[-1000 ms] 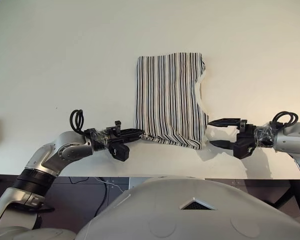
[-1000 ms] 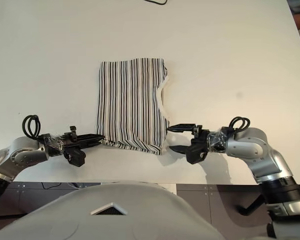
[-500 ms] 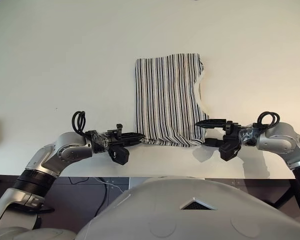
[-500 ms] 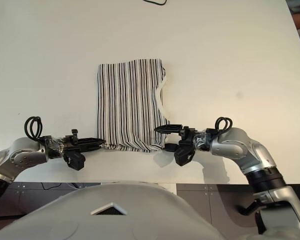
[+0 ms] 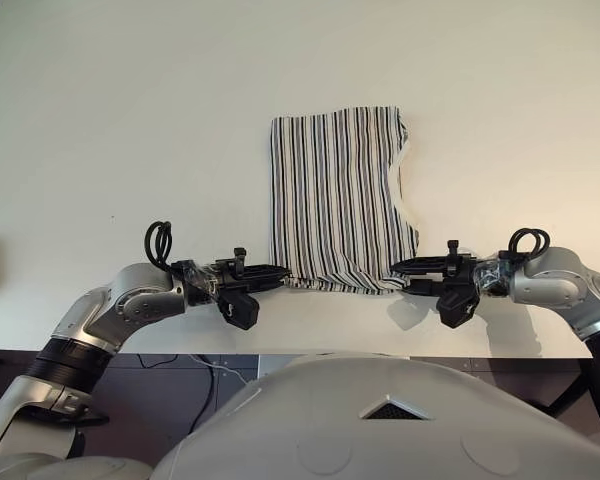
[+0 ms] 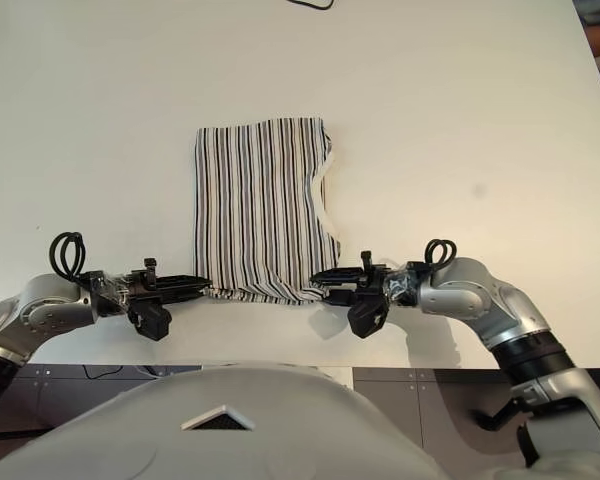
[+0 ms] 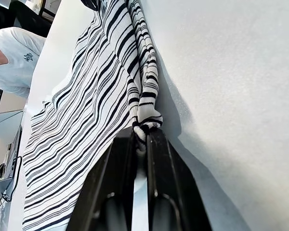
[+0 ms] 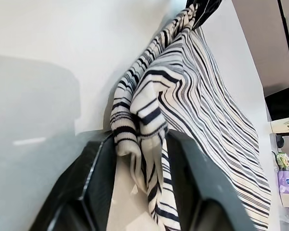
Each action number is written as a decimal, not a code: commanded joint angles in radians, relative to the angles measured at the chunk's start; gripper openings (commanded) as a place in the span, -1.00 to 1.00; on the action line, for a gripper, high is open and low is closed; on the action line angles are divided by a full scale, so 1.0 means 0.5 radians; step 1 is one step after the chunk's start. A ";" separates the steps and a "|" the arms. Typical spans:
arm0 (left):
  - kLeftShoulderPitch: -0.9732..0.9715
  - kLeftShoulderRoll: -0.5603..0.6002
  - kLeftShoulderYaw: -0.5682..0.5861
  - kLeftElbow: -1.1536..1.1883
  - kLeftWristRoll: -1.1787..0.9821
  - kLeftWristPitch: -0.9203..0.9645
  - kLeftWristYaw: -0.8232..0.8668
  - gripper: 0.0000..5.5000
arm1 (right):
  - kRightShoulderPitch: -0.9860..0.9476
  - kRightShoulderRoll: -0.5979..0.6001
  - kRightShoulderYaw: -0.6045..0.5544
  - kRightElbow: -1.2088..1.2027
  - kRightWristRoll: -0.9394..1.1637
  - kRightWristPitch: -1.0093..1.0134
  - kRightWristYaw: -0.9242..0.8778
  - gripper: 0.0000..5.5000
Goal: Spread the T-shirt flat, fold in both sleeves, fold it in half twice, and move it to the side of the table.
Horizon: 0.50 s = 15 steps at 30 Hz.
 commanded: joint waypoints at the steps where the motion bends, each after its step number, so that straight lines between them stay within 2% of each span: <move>1: -0.044 -0.039 -0.004 0.017 0.043 0.014 0.000 -0.95 | -0.007 -0.049 0.041 -0.085 0.059 0.083 0.104 -0.64; 5: 0.004 -0.054 0.020 -0.070 -0.076 0.102 -0.017 -0.95 | 0.024 -0.148 0.037 -0.174 0.204 0.112 0.200 -0.86; 7: 0.145 0.031 0.067 -0.205 -0.204 0.146 -0.042 -0.95 | 0.072 -0.248 0.012 -0.260 0.380 0.188 0.275 -0.96; 12: 0.602 0.227 0.302 -0.678 -0.554 0.336 -0.061 -0.95 | 0.341 -0.607 -0.161 -0.700 0.988 0.548 0.418 -0.96; 15: 0.907 0.368 0.515 -1.110 -0.963 0.657 -0.124 -0.95 | 0.580 -0.933 -0.435 -1.097 1.593 0.965 0.473 -0.96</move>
